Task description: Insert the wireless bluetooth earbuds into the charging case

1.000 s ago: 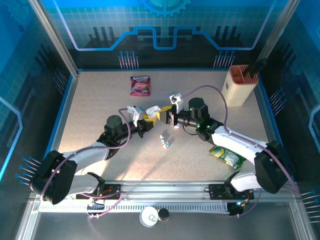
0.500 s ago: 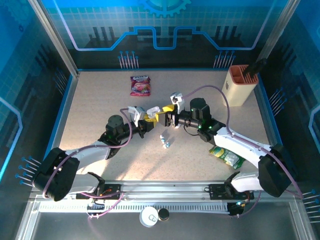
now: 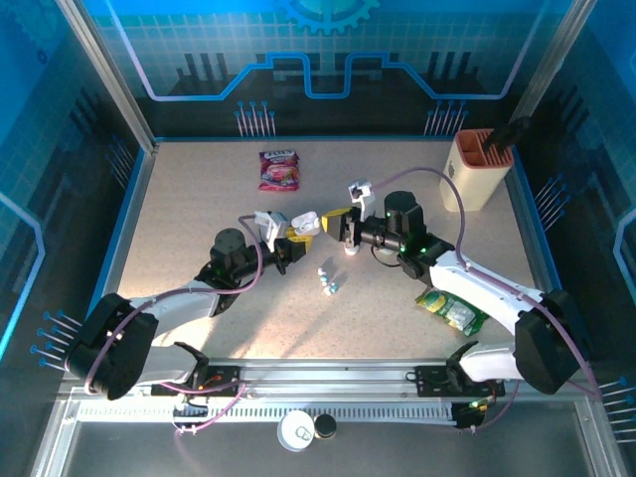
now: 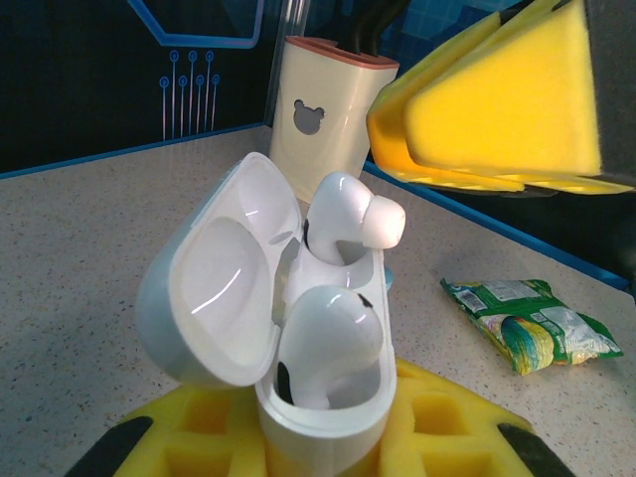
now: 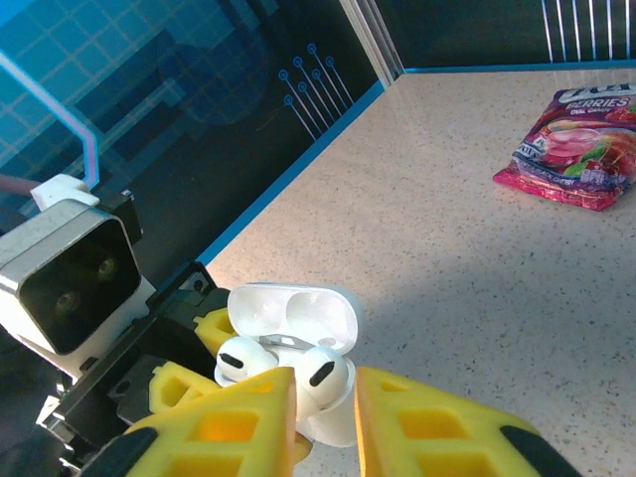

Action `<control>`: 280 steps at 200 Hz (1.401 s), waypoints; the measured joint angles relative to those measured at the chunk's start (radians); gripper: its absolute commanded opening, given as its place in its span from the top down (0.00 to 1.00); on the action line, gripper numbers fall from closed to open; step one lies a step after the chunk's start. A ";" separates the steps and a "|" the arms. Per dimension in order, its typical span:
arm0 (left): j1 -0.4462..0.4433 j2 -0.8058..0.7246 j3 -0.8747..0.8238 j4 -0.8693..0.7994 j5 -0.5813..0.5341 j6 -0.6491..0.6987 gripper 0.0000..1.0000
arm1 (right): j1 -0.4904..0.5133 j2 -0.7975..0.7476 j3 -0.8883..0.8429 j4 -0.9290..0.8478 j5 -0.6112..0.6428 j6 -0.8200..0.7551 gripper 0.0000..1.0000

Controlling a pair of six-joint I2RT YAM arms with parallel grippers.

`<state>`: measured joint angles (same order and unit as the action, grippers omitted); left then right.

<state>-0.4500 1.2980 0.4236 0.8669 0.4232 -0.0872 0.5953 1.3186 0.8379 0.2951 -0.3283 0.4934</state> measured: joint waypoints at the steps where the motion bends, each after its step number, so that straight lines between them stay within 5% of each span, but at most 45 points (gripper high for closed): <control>1: 0.000 0.000 0.000 0.000 0.000 0.000 0.90 | 0.000 0.000 0.000 0.000 -0.002 0.001 0.83; 95: 0.000 0.006 0.000 0.000 0.000 0.004 0.90 | 0.013 0.057 0.050 -0.018 -0.052 -0.005 0.89; 228: 0.000 0.015 0.000 -0.010 -0.009 0.007 0.90 | 0.044 0.119 0.100 -0.048 -0.078 -0.027 0.81; 280: 0.002 0.018 0.000 -0.031 -0.024 0.009 0.90 | 0.053 0.134 0.105 -0.043 -0.084 -0.032 0.67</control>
<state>-0.4477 1.3159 0.4236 0.8360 0.3988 -0.0780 0.6479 1.4521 0.9428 0.2516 -0.4126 0.4614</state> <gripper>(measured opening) 0.198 0.291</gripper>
